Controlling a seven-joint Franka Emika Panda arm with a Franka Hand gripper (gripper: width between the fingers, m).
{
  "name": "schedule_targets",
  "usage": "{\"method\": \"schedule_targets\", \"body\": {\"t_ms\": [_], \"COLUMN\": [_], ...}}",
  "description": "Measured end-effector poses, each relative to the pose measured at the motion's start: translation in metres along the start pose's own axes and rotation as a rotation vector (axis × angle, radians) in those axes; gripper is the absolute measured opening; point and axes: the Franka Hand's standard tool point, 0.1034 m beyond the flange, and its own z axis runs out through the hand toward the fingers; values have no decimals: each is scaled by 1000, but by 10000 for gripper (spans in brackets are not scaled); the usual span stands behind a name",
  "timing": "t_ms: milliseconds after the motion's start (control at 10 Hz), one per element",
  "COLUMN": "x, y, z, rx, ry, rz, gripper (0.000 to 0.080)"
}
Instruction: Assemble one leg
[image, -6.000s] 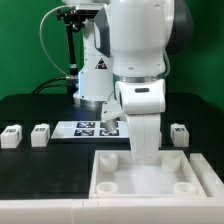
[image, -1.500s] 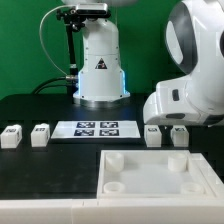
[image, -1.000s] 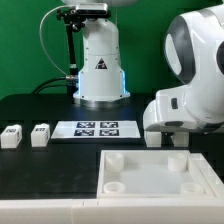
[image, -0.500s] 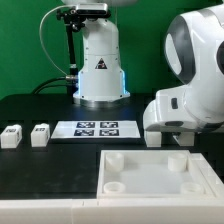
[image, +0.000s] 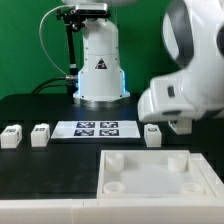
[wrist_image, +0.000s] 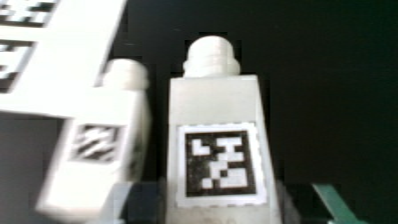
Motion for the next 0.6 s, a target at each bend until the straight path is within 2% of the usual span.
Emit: {"method": "schedule_targets", "body": {"t_ms": [100,200,300,400,500,600], "x": [-9,-9,-7,7,17,21], "y": [0,0,0,-2,8,28], "z": [-6,-1,-1,-9,-24,-51], "rx": [-5,-6,-5,7,18,40], "ry": [21,12,13,126,257,347], "rz": [0,-1,0,-2,-79,-98], "gripper": [291,292,292,292,293,294]}}
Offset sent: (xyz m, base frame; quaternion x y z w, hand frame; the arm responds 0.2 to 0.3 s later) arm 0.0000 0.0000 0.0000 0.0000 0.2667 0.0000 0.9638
